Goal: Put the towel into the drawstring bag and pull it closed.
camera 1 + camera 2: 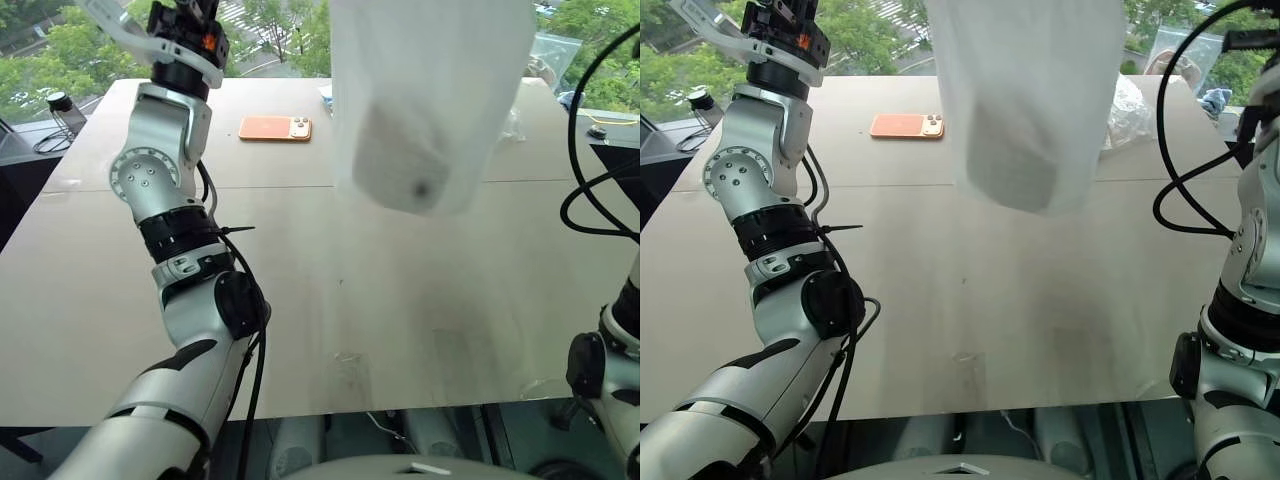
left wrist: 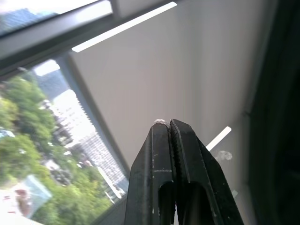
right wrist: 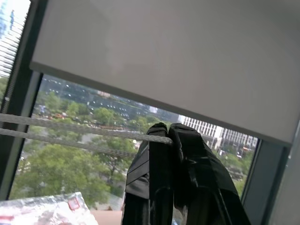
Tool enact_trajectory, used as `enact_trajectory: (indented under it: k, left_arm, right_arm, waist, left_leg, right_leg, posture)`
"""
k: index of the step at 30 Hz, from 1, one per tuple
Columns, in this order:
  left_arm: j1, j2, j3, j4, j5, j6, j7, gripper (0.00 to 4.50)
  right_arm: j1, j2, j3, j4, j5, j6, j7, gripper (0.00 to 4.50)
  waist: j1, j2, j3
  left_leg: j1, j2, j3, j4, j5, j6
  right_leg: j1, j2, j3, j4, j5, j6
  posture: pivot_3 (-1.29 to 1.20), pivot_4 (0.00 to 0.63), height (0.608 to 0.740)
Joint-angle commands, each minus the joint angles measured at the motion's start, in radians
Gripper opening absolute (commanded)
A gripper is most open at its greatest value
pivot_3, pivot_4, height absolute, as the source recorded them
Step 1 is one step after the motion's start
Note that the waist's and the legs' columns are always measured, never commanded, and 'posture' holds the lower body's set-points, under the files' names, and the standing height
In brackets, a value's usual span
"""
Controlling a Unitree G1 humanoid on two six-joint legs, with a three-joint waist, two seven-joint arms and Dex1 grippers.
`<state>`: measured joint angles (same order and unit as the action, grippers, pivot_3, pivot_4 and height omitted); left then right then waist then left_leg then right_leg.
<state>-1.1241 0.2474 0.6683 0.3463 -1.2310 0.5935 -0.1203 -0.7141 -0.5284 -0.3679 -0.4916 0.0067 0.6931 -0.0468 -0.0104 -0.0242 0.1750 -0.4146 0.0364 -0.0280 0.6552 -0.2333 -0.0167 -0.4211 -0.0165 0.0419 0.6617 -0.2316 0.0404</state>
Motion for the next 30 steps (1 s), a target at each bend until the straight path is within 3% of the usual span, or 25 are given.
enact_trajectory:
  k: [1,10,15,18,24,28,30]
  left_arm:
    - [0.031,0.030,0.090,-0.003,0.016,-0.128,0.114,0.04]
    - [0.050,0.056,0.067,0.000,0.018,-0.142,0.166,0.04]
    - [0.245,0.111,-0.173,-0.166,0.096,0.083,0.002,0.04]
    - [0.437,0.154,-0.316,-0.310,0.166,0.166,-0.088,0.04]
    - [0.644,0.239,-0.561,-0.457,0.488,0.016,-0.254,0.04]
    - [0.750,0.272,-0.609,-0.483,0.582,-0.087,-0.390,0.04]
    - [0.782,0.284,-0.621,-0.496,0.608,-0.113,-0.443,0.86]
  right_arm:
    - [0.009,-0.039,-0.155,-0.004,-0.060,0.000,-0.081,0.00]
    - [0.005,-0.137,-0.186,0.099,-0.054,-0.020,-0.072,0.00]
    - [0.116,-0.091,-0.058,0.060,0.103,0.030,0.127,0.00]
    - [0.308,-0.056,0.132,-0.087,0.203,0.039,0.286,0.00]
    - [0.551,-0.062,0.282,-0.153,0.205,-0.040,0.412,0.00]
    - [0.655,-0.028,0.350,-0.146,0.216,-0.094,0.451,0.00]
    - [0.669,-0.017,0.359,-0.135,0.209,-0.112,0.456,0.00]
  waist:
    - [0.000,0.000,0.000]
    - [-0.001,0.000,0.000]
    - [-0.010,0.000,0.000]
    - [-0.012,0.001,-0.001]
    - [-0.002,0.001,0.000]
    - [-0.003,0.000,-0.001]
    - [-0.007,0.001,-0.001]
  left_leg:
    - [0.000,0.000,0.000,0.000,0.000,0.000]
    - [0.000,0.000,0.000,0.000,0.000,0.000]
    - [0.002,0.000,0.002,-0.003,0.000,0.000]
    - [0.003,0.001,0.002,-0.004,0.000,0.000]
    - [-0.001,0.000,0.002,-0.001,0.000,0.000]
    - [0.005,0.001,0.002,-0.002,0.000,0.000]
    - [0.006,0.001,0.002,-0.002,0.000,0.000]
  right_leg:
    - [0.000,0.000,0.000,0.000,0.000,0.000]
    - [-0.001,0.000,0.000,0.000,0.000,0.000]
    - [0.000,0.001,0.002,-0.001,0.000,0.000]
    - [0.000,0.001,0.002,0.000,0.000,0.000]
    - [-0.002,0.000,0.001,0.000,0.000,0.000]
    - [0.004,0.001,0.001,-0.001,0.000,0.000]
    - [0.004,0.001,0.002,0.000,-0.001,0.000]
  posture:
    - [0.00,0.150,0.740]
    - [0.00,0.150,0.740]
    - [0.00,0.150,0.740]
    - [0.00,0.150,0.740]
    - [0.00,0.150,0.740]
    - [0.00,0.150,0.740]
    - [0.00,0.150,0.740]
